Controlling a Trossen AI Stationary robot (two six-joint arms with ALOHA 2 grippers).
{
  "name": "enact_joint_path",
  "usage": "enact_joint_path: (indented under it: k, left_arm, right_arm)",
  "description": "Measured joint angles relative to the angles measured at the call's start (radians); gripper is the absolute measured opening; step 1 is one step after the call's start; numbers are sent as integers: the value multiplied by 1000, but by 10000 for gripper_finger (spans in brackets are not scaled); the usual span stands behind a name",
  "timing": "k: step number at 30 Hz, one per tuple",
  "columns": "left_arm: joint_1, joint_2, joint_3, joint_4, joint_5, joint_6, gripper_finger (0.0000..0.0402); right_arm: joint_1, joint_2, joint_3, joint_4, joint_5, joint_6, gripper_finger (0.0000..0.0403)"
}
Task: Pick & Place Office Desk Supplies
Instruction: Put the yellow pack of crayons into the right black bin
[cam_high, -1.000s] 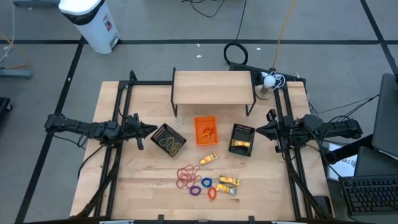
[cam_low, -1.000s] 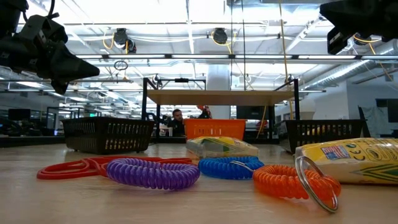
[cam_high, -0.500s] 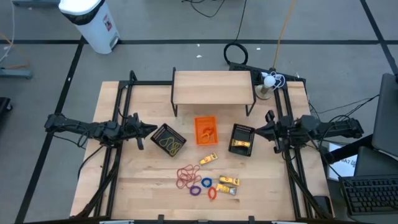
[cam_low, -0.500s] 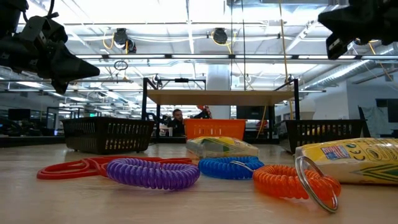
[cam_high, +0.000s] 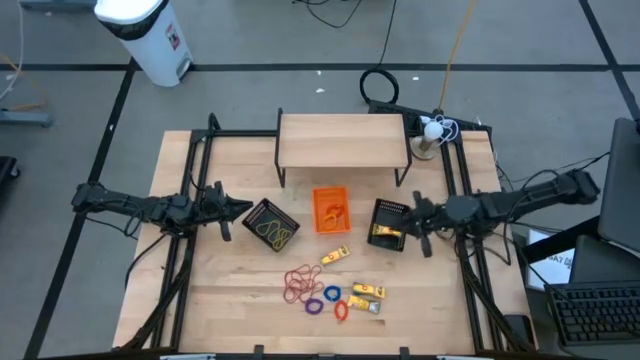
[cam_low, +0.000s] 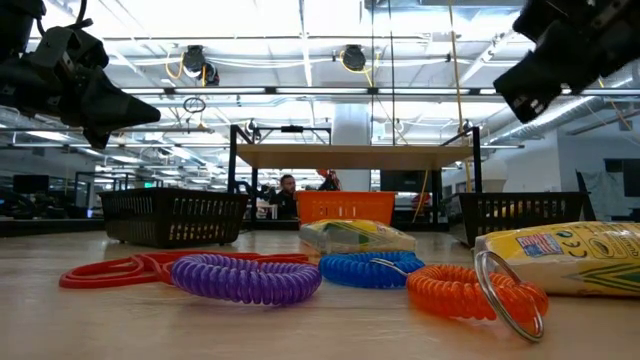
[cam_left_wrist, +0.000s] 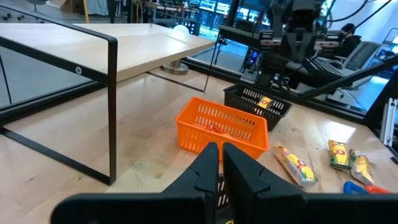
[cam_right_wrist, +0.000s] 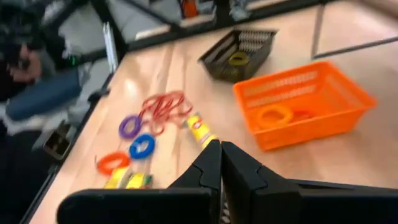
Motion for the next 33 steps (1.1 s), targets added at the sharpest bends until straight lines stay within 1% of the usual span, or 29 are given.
enact_joint_path:
  k: [4,8,11,14,19,22,26,33]
  left_arm:
    - [0,0,0,0,0,0,21]
    - [0,0,0,0,0,7,21]
    - [0,0,0,0,0,7,21]
    - [0,0,0,0,0,5,21]
    - [0,0,0,0,0,0,21]
    - [0,0,0,-1,0,0,21]
    - [0,0,0,-1,0,0,21]
    - [0,0,0,-1,0,0,21]
  right_arm:
    - [61,180,135,-51,8,0,0]
    - [119,350,299,-205,61,30,10]
    - [151,464,412,-311,81,62,39]
    - [174,559,493,-371,79,103,81]
    - [219,686,572,-380,51,159,158]
    - [253,771,607,-381,50,184,188]
    - [288,873,637,-380,49,232,202]
    - [328,985,644,-347,50,299,199]
